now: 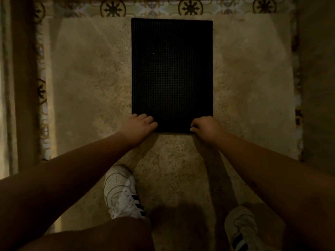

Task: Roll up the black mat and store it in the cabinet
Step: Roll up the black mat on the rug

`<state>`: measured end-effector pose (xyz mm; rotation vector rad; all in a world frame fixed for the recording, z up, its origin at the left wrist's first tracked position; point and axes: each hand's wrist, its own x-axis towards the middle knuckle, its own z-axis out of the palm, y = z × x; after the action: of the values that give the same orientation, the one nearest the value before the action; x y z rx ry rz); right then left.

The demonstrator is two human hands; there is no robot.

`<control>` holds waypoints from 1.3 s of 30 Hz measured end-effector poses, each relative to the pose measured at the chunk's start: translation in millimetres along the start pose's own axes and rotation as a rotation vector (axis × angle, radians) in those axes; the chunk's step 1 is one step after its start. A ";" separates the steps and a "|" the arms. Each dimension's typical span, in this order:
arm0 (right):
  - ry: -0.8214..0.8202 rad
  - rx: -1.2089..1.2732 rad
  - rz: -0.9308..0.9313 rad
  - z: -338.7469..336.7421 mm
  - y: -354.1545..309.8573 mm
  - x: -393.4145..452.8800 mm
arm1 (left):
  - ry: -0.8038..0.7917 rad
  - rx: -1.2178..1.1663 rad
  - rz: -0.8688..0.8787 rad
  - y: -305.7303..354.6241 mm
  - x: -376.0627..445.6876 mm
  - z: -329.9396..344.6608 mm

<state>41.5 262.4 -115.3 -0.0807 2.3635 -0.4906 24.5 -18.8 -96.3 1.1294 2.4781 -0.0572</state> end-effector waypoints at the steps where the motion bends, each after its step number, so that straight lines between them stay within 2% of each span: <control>1: 0.018 0.001 -0.001 0.4 0.0 0.7 | -0.019 -0.001 -0.017 0.0 2.6 0.0; 5: 0.126 0.116 0.090 -0.4 -1.7 6.0 | -0.090 0.057 -0.046 3.9 10.3 0.2; 9: 0.144 0.142 0.097 1.2 -0.3 8.8 | -0.126 0.053 -0.060 6.3 10.5 0.8; 14: 0.259 -0.024 0.067 4.7 2.9 5.4 | -0.179 0.038 -0.093 11.4 16.2 -3.8; 21: 0.364 -0.246 -0.084 16.6 3.1 -8.9 | -0.226 0.008 -0.146 11.9 24.0 -8.9; 26: 0.182 -0.416 -0.165 12.5 7.3 -15.5 | -0.185 -0.029 -0.127 4.7 24.6 -7.2; 32: 0.131 -0.473 -0.132 4.9 -1.9 -17.0 | -0.179 -0.067 -0.142 2.2 25.5 -4.1; 39: -0.030 -0.404 -0.077 -14.9 -3.2 -1.2 | -0.207 -0.207 -0.182 -8.8 29.9 -4.1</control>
<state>32.2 264.5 -103.3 -0.3617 2.4032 -0.0399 -0.9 -2.5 -105.3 0.7711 2.3318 0.0285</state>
